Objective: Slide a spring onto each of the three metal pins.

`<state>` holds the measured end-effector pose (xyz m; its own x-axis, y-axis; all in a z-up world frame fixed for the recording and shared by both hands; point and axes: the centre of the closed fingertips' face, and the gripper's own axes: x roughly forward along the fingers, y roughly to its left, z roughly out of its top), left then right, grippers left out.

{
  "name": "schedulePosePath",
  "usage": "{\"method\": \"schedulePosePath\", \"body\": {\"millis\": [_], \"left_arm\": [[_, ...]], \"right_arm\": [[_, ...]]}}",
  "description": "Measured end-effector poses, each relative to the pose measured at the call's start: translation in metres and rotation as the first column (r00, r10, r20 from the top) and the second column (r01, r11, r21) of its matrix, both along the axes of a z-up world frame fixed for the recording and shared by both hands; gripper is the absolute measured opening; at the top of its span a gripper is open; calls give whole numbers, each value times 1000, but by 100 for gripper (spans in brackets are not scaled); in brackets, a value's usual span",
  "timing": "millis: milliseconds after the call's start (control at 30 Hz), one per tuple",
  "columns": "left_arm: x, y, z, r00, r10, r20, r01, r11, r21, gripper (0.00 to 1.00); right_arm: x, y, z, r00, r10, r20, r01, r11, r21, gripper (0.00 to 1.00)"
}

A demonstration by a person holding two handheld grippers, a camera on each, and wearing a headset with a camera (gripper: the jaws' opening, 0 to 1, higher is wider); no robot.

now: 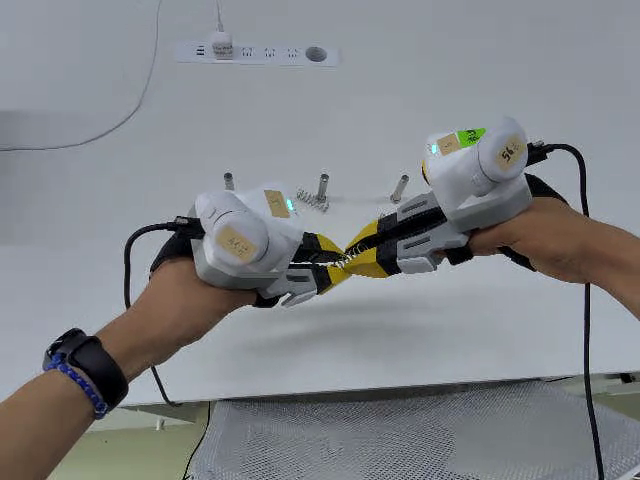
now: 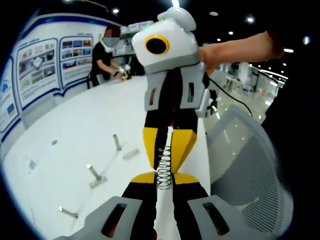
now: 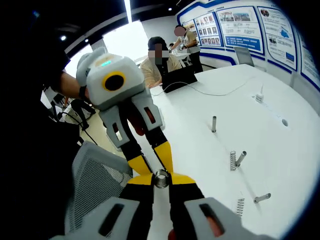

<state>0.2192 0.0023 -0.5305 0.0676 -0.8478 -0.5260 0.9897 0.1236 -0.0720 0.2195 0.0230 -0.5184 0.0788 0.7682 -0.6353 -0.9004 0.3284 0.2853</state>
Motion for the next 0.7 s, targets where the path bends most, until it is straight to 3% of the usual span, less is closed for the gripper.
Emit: {"method": "schedulePosePath", "body": {"millis": [300, 600, 700], "left_arm": [[4, 11, -1, 999, 41, -17, -41, 999, -8, 12], [13, 30, -11, 994, 104, -28, -104, 995, 7, 15], [16, 38, -15, 990, 134, -48, -134, 991, 8, 18]], "right_arm": [[3, 11, 1, 1000, 21, -10, -21, 1000, 10, 12], [13, 15, 2, 1000, 21, -3, -21, 1000, 9, 12], [18, 15, 0, 1000, 10, 1, -10, 1000, -1, 12]]}}
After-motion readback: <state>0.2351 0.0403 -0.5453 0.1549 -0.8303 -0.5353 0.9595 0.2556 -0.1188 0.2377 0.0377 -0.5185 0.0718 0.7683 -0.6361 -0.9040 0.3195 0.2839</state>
